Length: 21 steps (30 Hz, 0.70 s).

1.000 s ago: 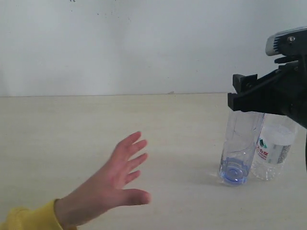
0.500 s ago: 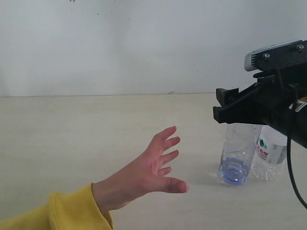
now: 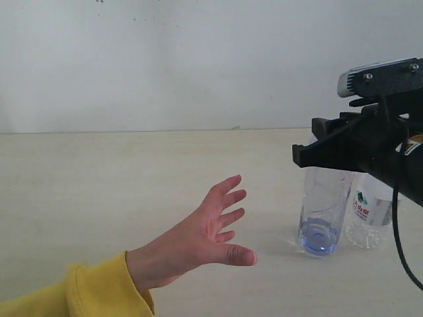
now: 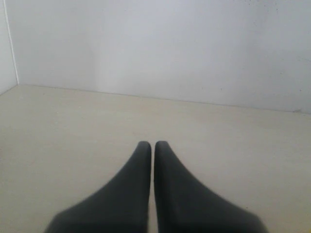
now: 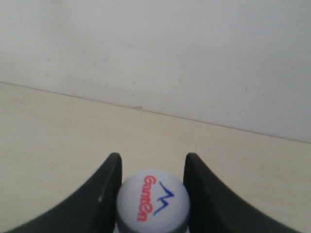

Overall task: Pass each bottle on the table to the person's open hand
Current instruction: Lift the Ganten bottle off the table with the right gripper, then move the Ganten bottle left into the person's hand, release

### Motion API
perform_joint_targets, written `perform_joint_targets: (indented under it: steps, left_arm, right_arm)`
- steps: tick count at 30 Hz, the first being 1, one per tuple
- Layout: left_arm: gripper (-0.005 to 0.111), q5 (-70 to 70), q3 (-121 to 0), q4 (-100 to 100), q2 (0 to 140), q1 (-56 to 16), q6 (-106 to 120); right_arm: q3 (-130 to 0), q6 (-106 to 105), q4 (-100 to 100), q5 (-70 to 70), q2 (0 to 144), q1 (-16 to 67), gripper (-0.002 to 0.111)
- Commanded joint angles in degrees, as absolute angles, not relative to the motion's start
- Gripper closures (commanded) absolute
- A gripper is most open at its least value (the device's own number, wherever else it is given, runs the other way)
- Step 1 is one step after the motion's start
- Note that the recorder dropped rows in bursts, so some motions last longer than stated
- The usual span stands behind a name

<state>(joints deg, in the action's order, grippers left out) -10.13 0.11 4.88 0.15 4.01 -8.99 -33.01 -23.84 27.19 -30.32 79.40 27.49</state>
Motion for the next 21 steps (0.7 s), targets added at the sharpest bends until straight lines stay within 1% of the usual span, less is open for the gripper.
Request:
perform_joint_targets:
  steps: [1, 6, 11, 17, 21]
  left_arm:
    - [0.103, -10.3, 0.0, 4.9, 0.0, 4.2, -9.2]
    - [0.103, -10.3, 0.0, 4.9, 0.0, 4.2, -9.2]
    - [0.103, -10.3, 0.0, 4.9, 0.0, 4.2, -9.2]
    - [0.103, -10.3, 0.0, 4.9, 0.0, 4.2, -9.2]
    - [0.103, -10.3, 0.0, 4.9, 0.0, 4.2, -9.2]
  right_arm:
    - [-33.3, -25.4, 26.0, -30.6, 79.4, 27.2, 0.108]
    - [-33.4, -26.1, 23.3, -29.9, 75.7, 29.2, 0.108]
    - [-36.7, -25.4, 22.6, -21.0, 72.0, 34.4, 0.108]
    - [-38.0, -21.6, 22.0, -21.2, 72.1, 39.4, 0.108]
    - [-39.0, -15.0, 16.9, -22.4, 72.1, 42.6, 0.108]
